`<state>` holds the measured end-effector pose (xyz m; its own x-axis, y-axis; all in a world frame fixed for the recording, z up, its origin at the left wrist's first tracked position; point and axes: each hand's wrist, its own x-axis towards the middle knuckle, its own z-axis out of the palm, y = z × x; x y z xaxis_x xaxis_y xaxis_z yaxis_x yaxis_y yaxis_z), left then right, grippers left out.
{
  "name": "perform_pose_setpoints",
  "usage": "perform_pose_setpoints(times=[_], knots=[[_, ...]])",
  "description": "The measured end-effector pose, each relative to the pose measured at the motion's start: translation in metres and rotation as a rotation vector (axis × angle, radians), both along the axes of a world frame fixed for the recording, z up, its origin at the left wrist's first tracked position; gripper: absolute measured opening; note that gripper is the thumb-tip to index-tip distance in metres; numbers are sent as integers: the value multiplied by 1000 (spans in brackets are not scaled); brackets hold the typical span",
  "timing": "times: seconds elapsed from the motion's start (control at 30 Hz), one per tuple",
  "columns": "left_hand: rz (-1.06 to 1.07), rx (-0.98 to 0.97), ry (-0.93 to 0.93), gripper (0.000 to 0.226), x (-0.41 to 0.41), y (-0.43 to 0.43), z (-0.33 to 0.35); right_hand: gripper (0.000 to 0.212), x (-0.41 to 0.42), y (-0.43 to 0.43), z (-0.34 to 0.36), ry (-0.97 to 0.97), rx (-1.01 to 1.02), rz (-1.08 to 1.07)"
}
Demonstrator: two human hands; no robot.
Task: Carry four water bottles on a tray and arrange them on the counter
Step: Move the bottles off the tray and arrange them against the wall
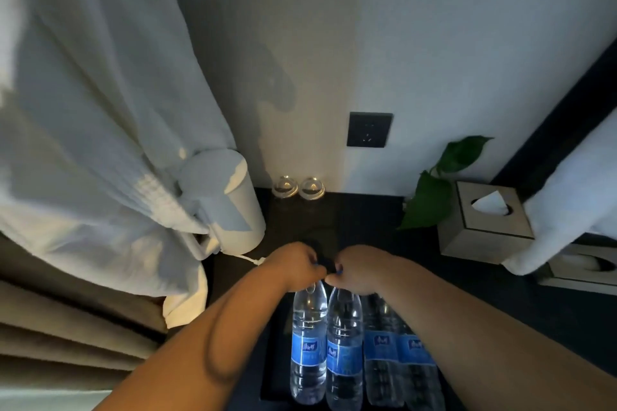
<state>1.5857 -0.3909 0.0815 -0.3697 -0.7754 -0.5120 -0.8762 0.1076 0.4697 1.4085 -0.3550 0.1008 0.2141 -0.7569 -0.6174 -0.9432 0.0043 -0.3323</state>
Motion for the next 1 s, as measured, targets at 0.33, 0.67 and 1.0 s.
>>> perform_pose_setpoints(times=[0.33, 0.67, 1.0], knots=[[-152, -94, -24, 29, 19, 21, 47, 32, 9, 36, 33, 36, -208, -69], [-20, -550, 130, 30, 4, 2, 106, 18, -9, 37, 78, 29, -651, -102], [-61, -605, 45, 24, -42, -68, 145, 22, -45, -34, 109, 65, -676, -168]])
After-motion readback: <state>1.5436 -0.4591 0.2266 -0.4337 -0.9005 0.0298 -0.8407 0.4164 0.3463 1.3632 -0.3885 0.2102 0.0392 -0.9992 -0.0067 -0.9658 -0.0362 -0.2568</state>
